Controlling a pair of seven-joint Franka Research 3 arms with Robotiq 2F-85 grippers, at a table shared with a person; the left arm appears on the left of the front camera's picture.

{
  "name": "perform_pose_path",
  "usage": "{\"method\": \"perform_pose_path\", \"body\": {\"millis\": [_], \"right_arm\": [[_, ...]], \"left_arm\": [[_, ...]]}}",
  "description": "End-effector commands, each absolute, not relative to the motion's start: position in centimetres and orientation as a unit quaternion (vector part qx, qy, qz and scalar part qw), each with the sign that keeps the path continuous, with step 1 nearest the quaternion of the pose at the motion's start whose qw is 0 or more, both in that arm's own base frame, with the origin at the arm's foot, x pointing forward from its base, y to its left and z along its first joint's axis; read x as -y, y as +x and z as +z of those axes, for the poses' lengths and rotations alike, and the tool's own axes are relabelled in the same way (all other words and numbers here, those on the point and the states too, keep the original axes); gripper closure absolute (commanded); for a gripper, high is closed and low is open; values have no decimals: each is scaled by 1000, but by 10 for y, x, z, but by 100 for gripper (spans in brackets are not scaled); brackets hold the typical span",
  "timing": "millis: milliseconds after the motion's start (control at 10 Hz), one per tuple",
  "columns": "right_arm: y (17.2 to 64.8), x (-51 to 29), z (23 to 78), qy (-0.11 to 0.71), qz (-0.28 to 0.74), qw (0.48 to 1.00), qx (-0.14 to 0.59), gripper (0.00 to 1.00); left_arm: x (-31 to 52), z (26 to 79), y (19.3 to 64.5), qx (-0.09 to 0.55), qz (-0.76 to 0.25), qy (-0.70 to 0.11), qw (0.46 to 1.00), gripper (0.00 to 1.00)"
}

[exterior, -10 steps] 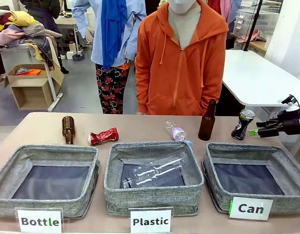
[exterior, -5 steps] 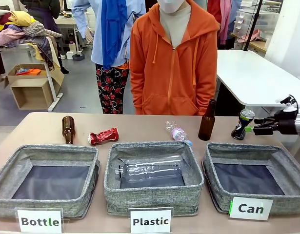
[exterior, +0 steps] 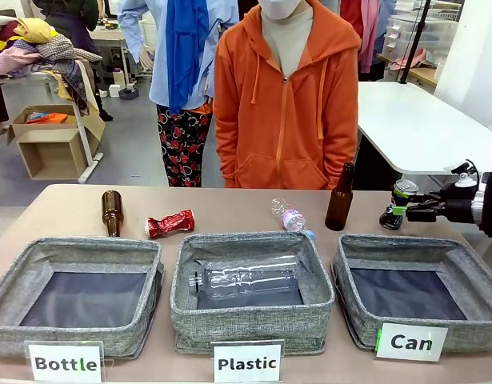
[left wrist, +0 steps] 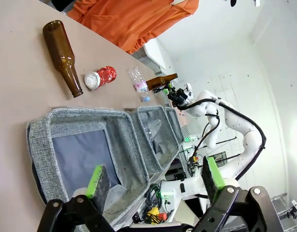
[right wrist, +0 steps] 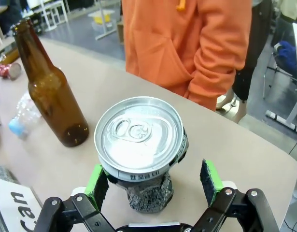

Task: Sort the can waste into the basket.
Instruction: Pick up the can waste from the table and place it in the right Fabric basket.

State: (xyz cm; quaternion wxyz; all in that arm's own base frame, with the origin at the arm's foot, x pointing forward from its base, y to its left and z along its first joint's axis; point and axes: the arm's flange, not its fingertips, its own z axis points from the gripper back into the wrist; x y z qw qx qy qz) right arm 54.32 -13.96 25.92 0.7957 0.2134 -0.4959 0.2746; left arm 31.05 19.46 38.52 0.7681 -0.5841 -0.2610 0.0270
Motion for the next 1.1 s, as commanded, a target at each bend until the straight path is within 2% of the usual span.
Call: {"method": "perform_pose_path", "body": {"millis": [0,200,300,400,500,700,800,900,1000], "right_arm": [[550,134,253,204,279,772,534,0],[550,131,252,216,279,761,545,0],[549,130,252,226,292,755,542,49],[548,129,251,231,288,756,540,60],[549,129,251,233,287,757,539,100],[549,131,254,235,282,754,545,100],[547,132,256,235,282,753,546,87],[545,135,260,238,283,751,547,97],[541,138,267,238,290,750,545,100]], "left_arm": [[-197,386,309,264,15,-585,767,0],[-197,386,309,264,15,-585,767,0],[-197,386,309,264,15,-585,767,0],[-197,386,309,264,15,-585,767,0],[-197,386,309,264,15,-585,767,0],[-197,386,309,264,15,-585,767,0],[-197,386,309,264,15,-585,767,0],[-197,386,309,264,15,-585,767,0],[-197,386,309,264,15,-585,767,0]]}}
